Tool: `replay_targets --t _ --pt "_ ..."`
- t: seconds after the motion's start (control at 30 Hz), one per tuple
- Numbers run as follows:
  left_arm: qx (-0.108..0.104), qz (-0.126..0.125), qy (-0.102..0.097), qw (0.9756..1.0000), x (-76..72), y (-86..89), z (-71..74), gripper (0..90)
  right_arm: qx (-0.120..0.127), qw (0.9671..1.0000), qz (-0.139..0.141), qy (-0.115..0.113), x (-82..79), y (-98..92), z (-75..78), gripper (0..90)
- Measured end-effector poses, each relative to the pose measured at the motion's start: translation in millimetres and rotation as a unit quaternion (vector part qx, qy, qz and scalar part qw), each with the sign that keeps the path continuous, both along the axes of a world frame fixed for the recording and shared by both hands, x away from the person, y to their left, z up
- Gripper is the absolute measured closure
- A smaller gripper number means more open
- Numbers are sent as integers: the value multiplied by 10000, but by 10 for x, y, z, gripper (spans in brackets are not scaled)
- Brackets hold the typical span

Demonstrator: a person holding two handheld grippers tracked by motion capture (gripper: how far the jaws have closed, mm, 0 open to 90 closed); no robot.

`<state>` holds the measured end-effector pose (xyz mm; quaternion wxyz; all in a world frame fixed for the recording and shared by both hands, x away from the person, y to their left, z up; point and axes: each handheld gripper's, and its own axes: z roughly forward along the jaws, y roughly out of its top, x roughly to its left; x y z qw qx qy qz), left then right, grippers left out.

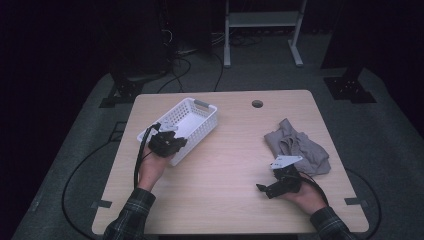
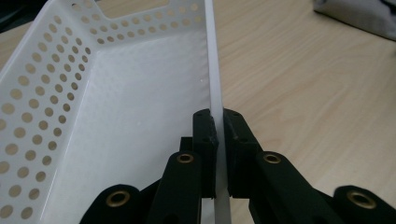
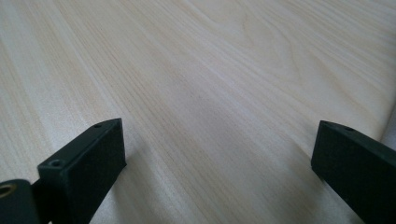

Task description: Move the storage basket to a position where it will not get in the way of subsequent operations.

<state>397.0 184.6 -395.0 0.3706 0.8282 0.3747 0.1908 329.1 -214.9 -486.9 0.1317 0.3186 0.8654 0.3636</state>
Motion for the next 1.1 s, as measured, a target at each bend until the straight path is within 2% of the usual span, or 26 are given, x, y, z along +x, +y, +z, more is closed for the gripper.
replay_targets --t 0.17,0.3,0.63,0.87,0.93,1.1 --pt "-4 112 -22 9999 129 112 -17 847 1 10000 -1 -2 0 0 0 23" --pt "-123 161 11 9998 243 211 -23 847 -2 10000 0 -1 0 0 0 23" --pt "-188 395 -76 9990 521 468 -6 846 0 10000 -2 0 1 0 0 23" --pt "-111 593 -153 9981 654 586 -39 846 0 10000 -2 2 0 0 0 23" --pt "-26 672 -176 9976 679 604 -65 846 0 10000 -2 1 0 0 0 23" --pt "7 778 -78 9969 726 636 -157 843 1 10000 0 1 0 0 0 23"
